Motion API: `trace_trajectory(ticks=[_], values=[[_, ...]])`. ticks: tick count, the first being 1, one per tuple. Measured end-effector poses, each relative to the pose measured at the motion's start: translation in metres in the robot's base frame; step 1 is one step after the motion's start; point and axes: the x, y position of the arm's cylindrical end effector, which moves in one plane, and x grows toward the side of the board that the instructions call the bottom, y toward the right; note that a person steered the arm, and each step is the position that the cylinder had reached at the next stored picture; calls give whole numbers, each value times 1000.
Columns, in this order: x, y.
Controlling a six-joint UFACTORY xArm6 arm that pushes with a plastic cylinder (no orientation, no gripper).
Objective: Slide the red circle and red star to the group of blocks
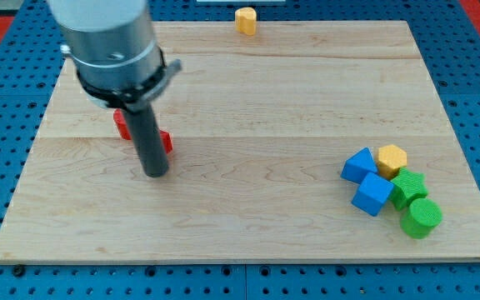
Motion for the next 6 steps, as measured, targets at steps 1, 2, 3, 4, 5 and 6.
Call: trace_trajectory(ticks=[1,2,3,4,5,6], values=[[-9,-80],[-94,-125],[-141,-123],[-92,-78],[-17,-9],[26,35]])
